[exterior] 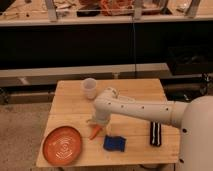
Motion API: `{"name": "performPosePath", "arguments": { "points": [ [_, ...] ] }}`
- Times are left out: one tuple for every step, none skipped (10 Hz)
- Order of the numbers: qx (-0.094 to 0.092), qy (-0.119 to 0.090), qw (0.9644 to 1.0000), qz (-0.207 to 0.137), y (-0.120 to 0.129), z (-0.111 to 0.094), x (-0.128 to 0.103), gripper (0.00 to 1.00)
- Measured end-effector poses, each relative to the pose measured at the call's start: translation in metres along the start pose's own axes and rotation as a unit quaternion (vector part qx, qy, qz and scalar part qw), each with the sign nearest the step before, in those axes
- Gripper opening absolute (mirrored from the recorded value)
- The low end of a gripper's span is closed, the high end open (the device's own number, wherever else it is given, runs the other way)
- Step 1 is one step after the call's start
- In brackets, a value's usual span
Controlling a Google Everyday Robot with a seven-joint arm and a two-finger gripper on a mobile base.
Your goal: Place the pepper on the white sponge
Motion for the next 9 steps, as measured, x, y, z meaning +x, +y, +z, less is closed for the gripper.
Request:
{"name": "performPosePath", "arguments": {
  "points": [
    [0.000, 0.000, 1.0000, 0.000, 0.0001, 0.0000, -0.0001, 0.80],
    [0.000, 0.000, 1.0000, -0.001, 0.0001, -0.0003, 0.0001, 0.80],
    [-0.001, 0.000, 1.0000, -0.002, 0.0007, 0.0004, -0.0002, 0.80],
    [-0.003, -0.001, 1.0000, -0.002, 0.0015, 0.0006, -0.0005, 0.80],
    [-0.002, -0.002, 1.0000, -0.001, 0.0011, 0.0010, -0.0010, 0.80],
    [-0.002, -0.003, 1.0000, -0.001, 0.0008, 0.0015, -0.0013, 0.80],
    [-0.002, -0.004, 1.0000, -0.001, 0.0011, 0.0023, -0.0020, 0.80],
    [-0.002, -0.004, 1.0000, -0.001, 0.0011, 0.0024, -0.0024, 0.80],
    [-0.003, -0.005, 1.0000, -0.002, 0.0013, 0.0024, -0.0027, 0.80]
  ]
}}
